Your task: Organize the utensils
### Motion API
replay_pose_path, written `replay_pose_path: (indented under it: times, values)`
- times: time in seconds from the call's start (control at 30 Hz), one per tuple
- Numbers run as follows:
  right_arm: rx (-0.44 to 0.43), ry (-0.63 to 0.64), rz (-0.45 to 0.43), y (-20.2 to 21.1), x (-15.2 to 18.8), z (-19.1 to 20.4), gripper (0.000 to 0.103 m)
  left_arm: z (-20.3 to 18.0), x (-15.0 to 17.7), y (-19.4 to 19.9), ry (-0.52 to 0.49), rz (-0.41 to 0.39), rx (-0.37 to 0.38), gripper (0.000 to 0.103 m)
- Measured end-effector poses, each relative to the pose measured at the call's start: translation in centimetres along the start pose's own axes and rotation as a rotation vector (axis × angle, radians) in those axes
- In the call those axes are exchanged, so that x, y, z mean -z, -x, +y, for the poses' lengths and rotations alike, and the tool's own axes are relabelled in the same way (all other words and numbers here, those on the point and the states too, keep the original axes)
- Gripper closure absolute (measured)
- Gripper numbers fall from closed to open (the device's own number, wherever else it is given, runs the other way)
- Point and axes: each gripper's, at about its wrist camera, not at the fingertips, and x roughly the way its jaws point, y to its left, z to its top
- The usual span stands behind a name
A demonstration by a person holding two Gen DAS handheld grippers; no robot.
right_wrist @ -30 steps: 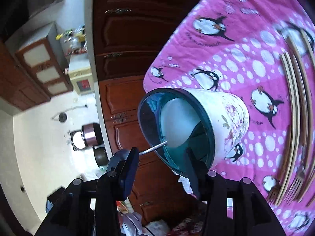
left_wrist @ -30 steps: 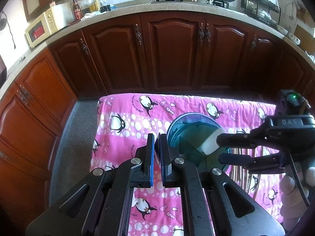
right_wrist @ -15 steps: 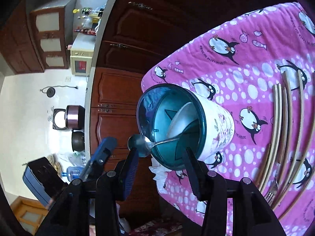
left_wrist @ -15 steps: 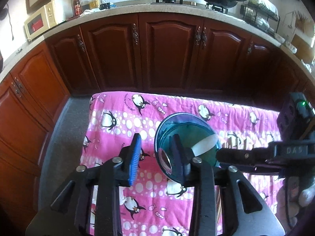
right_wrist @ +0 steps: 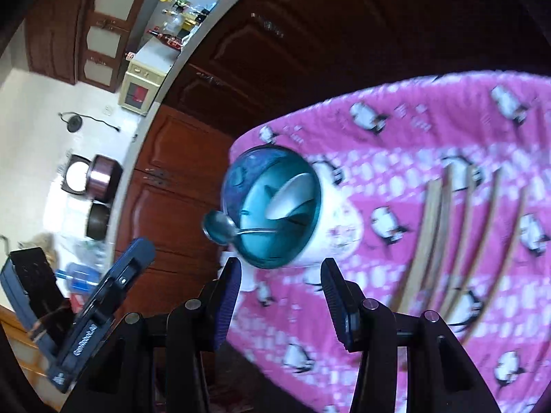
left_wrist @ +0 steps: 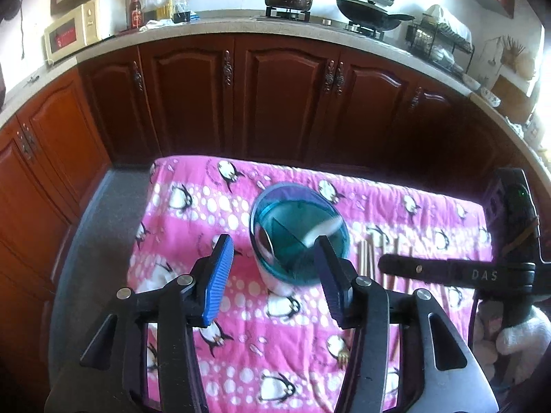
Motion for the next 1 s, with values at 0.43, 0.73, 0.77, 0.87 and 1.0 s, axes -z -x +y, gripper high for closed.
replay_pose_path:
  times: [0.43,0.73,0.77,0.87,1.0]
  values:
    - [0.217,0.163,-0.015,1.4,4.7,-0.9,0.057,-3.0,5.8,0.3,0.015,0.057,0.098,0.053]
    - [0.308,0.178,-0.012,1.8,6.3,-3.1,0.057,-4.5,9.1,-1.7,0.038,0.121,0.138,0.053]
    - [0.311,0.174,-0.009,2.0,6.4,-3.7,0.056,-4.6,9.4,-2.0,0.041,0.131,0.143,0.053]
    - [0.344,0.165,0.002,2.3,6.9,-5.6,0.051,-4.6,10.1,-3.2,0.057,0.162,0.155,0.053]
    - [0.363,0.118,0.020,2.5,7.4,-8.8,0.051,-5.0,11.1,-5.0,0.070,0.203,0.177,0.052]
